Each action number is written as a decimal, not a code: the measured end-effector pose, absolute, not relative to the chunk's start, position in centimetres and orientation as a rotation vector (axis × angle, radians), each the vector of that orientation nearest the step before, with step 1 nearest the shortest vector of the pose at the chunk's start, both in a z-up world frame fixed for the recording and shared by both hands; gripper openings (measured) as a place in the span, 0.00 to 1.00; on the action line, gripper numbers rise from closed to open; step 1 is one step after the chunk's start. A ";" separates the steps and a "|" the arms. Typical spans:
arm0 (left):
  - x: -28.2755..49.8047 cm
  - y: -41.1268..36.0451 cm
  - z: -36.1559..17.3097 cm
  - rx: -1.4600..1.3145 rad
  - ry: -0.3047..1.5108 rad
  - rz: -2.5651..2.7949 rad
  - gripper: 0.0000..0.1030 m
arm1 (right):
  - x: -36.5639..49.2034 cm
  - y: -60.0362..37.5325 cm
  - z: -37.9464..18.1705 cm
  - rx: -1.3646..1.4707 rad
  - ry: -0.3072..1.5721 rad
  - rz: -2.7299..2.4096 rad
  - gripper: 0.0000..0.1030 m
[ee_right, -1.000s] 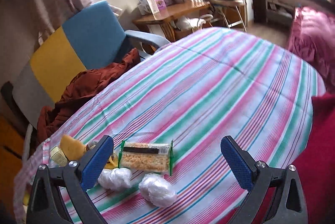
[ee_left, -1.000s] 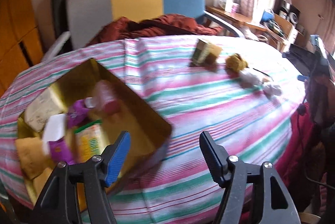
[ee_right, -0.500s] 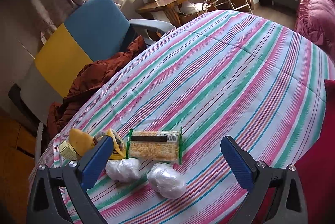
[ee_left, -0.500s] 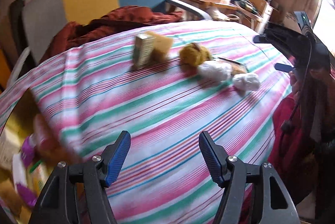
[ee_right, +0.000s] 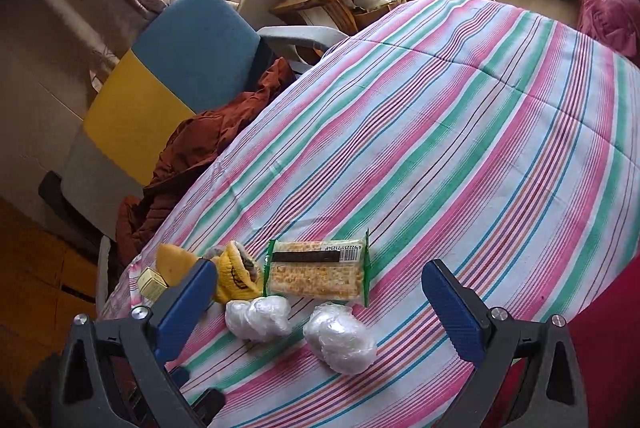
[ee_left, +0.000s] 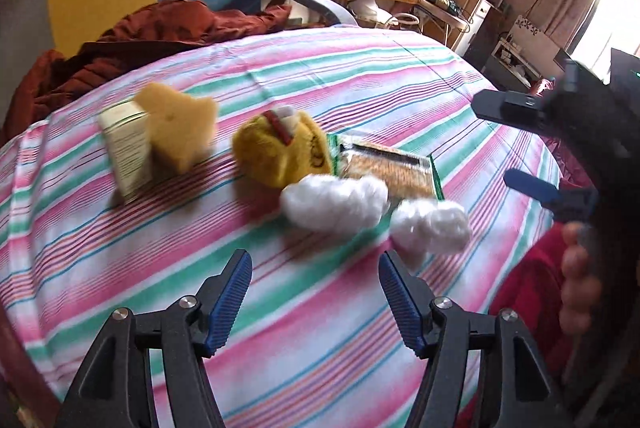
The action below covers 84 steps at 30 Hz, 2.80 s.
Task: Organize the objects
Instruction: 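Grasp a plastic-wrapped white bundle with the left gripper while the right gripper grasps a cracker bar, then carry the white bundle and cracker bar into the gold tray and release both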
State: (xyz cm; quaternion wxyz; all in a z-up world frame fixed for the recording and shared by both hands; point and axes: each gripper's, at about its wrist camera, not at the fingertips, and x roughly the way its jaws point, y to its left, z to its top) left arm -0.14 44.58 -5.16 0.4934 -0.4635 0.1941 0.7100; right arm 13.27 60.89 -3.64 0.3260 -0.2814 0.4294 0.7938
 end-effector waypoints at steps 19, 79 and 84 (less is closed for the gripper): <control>-1.0 46.2 -8.0 -1.127 0.464 1.713 0.61 | 13.0 61.1 -4.3 -0.762 1.196 2.095 1.00; -0.5 32.6 -8.4 -1.135 0.310 1.808 0.60 | 2.2 64.2 -5.0 -1.388 0.257 2.343 0.43; 0.3 31.3 -6.3 -1.080 0.298 1.823 0.60 | 2.8 61.4 -2.1 -1.201 0.325 2.421 0.43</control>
